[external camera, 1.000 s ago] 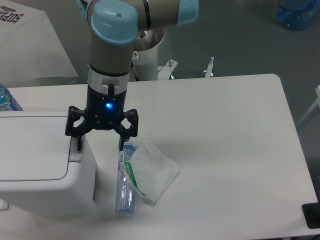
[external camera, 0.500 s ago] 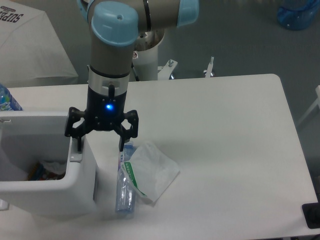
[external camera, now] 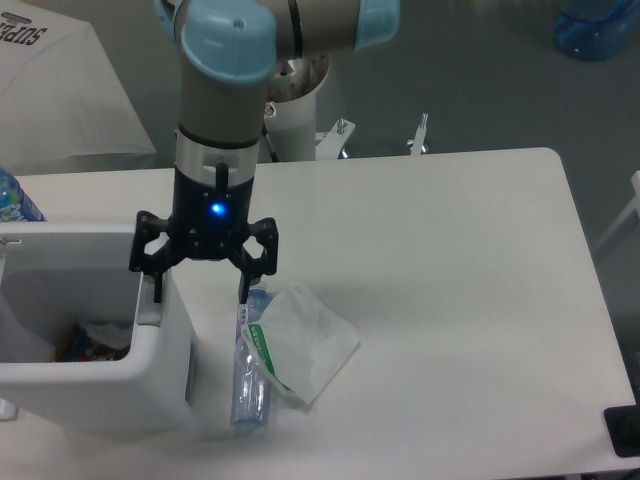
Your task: Open the trash can
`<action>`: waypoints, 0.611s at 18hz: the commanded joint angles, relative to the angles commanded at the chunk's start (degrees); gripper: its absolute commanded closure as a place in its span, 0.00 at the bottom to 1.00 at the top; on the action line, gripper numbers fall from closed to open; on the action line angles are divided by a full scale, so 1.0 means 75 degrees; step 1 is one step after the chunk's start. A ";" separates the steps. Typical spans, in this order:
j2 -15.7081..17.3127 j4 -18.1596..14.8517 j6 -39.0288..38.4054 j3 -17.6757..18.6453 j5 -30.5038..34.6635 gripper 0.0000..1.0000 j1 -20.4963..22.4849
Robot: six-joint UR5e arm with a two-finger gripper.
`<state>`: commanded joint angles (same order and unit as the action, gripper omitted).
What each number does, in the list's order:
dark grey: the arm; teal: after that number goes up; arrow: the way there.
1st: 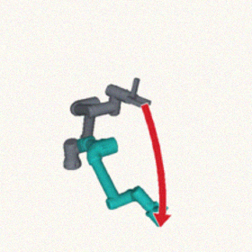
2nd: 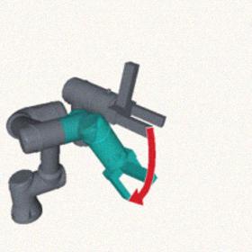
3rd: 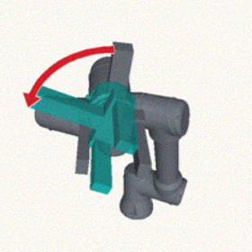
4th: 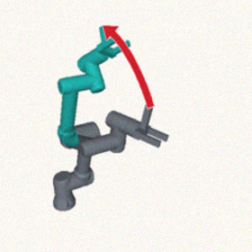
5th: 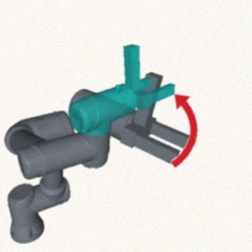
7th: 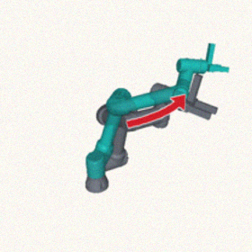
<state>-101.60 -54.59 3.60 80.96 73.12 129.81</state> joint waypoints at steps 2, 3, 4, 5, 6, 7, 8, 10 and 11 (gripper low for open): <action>0.0047 0.0025 0.0257 -0.0223 0.0000 0.00 0.0292; 0.0093 0.0002 0.0479 -0.0375 0.0023 0.00 0.0398; 0.0129 -0.0022 0.0853 -0.0457 0.0221 0.00 0.0480; 0.0187 -0.0045 0.1251 -0.0458 0.0664 0.00 0.0539; 0.0199 -0.0069 0.1649 -0.0470 0.1074 0.00 0.0575; 0.0211 -0.0080 0.1990 -0.0481 0.1287 0.00 0.0587; 0.0223 -0.0092 0.2225 -0.0493 0.1347 0.00 0.0587; 0.0258 -0.0151 0.2473 -0.0493 0.1453 0.00 0.0598; 0.0258 -0.0186 0.2508 -0.0493 0.1488 0.00 0.0622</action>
<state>-99.67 -55.98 22.41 77.26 84.28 134.47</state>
